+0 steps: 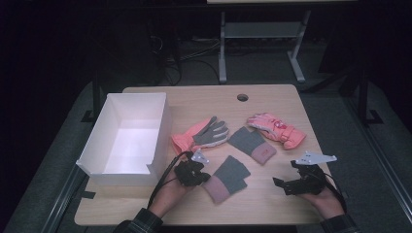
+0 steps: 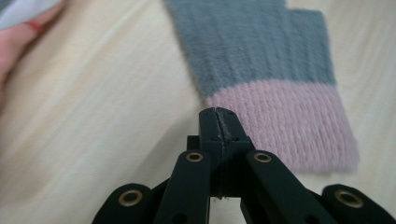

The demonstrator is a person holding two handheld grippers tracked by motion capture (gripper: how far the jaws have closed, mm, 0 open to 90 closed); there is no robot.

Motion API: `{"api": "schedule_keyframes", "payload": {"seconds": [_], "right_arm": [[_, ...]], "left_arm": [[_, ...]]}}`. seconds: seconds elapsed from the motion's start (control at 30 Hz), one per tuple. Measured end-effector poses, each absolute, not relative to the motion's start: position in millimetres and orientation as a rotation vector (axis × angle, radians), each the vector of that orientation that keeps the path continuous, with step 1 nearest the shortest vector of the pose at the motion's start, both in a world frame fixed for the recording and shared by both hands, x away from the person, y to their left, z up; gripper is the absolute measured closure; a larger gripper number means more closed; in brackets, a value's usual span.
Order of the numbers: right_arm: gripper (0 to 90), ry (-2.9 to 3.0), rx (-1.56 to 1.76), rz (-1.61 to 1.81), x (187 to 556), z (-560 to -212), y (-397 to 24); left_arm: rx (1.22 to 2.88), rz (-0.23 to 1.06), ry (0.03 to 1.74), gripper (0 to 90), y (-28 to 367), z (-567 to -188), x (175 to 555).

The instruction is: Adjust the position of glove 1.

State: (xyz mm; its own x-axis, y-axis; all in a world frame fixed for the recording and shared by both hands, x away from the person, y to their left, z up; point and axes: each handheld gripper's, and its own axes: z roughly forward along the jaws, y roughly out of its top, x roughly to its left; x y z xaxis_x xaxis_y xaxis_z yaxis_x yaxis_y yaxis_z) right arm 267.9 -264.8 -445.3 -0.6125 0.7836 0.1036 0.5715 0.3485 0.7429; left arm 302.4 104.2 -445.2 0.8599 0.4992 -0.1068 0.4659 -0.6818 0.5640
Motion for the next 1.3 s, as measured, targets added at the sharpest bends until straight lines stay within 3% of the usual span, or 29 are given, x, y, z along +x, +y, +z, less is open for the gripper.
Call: {"api": "schedule_keyframes", "payload": {"seconds": [0.57, 1.3], "right_arm": [[3.0, 2.349, 1.207, 1.122, 268.0, -445.5, -264.6], [3.1, 2.365, 1.212, 1.117, 267.9, -445.9, -263.4]], "left_arm": [[2.423, -0.071, 0.492, 89.6, 68.0, -448.0, 284.6], [2.426, -0.156, 0.318, 89.6, 7.8, -451.6, 279.7]]}}
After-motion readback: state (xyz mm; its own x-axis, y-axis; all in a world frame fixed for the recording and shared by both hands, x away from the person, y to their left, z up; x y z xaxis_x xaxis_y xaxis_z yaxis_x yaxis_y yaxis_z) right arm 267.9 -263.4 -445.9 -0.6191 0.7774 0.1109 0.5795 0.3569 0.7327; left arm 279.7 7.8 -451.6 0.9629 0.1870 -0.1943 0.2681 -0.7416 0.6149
